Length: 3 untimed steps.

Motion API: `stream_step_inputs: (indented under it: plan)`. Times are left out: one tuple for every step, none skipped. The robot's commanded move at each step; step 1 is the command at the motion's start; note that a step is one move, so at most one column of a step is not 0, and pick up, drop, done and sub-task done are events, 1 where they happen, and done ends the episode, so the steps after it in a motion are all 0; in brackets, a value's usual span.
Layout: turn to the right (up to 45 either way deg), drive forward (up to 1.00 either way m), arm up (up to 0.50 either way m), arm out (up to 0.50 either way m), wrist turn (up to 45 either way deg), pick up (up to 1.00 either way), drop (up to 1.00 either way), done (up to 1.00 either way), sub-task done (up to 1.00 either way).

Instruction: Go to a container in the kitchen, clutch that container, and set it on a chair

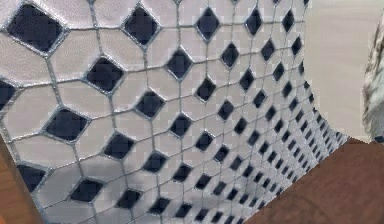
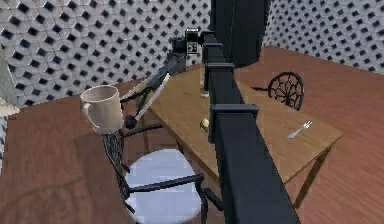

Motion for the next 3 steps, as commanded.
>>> stream_step_inputs:
  plan:
    - [0.0,0.0,0.0,0.0,45.0,0.0,0.0,0.0,0.0]
    - [0.0,0.0,0.0,0.0,45.0,0.0,0.0,0.0,0.0]
    - [0.0,0.0,0.0,0.0,3.0,0.0,0.0,0.0,0.0]
